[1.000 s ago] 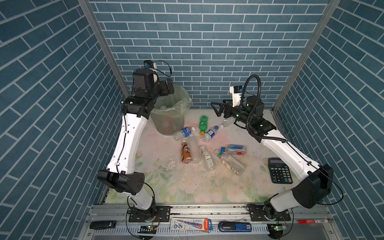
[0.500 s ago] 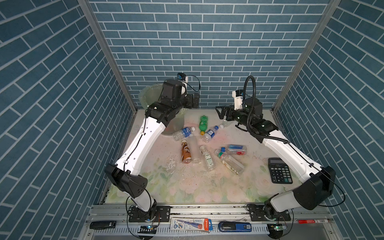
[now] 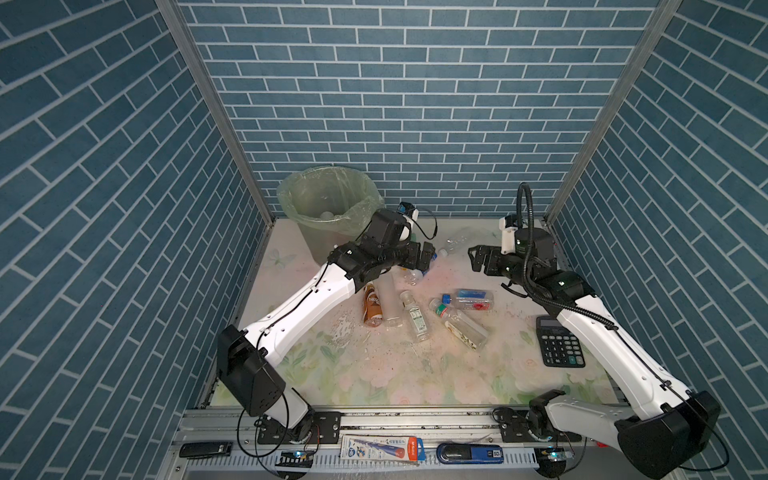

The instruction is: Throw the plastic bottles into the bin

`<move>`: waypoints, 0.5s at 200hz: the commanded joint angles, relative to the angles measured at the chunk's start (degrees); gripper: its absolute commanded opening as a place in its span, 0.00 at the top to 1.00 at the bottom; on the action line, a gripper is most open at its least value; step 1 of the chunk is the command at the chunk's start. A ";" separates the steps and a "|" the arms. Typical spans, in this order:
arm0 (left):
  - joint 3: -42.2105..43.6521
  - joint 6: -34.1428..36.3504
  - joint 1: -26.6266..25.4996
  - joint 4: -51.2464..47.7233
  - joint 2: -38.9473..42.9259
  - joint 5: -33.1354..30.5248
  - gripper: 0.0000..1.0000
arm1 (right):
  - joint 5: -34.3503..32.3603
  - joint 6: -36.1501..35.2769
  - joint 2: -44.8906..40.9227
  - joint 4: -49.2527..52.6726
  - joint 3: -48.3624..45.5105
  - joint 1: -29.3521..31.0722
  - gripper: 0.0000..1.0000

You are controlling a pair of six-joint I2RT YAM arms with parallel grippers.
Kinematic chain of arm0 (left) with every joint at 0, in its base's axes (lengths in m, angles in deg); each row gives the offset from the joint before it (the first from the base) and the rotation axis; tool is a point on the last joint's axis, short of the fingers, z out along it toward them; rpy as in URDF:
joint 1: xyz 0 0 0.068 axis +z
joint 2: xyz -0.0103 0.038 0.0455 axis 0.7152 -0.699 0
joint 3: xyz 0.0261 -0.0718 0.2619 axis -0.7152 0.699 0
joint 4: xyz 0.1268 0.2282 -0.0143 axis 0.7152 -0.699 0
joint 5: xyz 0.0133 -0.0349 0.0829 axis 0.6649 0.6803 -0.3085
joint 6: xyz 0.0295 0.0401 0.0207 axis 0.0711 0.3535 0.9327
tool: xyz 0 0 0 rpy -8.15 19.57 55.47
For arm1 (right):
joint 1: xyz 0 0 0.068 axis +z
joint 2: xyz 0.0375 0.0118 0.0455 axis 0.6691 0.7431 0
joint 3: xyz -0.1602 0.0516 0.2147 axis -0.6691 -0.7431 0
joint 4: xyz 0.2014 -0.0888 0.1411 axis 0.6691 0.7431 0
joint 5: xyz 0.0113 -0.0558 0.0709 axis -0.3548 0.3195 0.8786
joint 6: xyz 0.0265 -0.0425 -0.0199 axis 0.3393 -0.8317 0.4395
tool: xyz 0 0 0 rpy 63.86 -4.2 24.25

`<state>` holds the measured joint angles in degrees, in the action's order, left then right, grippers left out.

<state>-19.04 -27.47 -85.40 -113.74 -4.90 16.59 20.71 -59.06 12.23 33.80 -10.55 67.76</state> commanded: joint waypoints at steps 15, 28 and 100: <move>9.07 -6.21 -1.75 5.71 5.41 4.38 0.01 | -0.08 3.04 -2.80 5.95 -8.07 1.23 0.05; 11.93 -7.83 -1.88 6.37 7.23 5.16 0.01 | 0.54 3.73 -3.04 6.27 -10.53 2.37 0.06; 18.68 -12.18 -1.95 6.52 13.29 6.24 0.01 | 1.31 9.07 -5.44 3.75 -19.62 6.29 0.11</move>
<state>-1.77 -37.73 -87.11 -108.49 6.96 21.95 21.32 -53.46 8.82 38.89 -27.75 73.07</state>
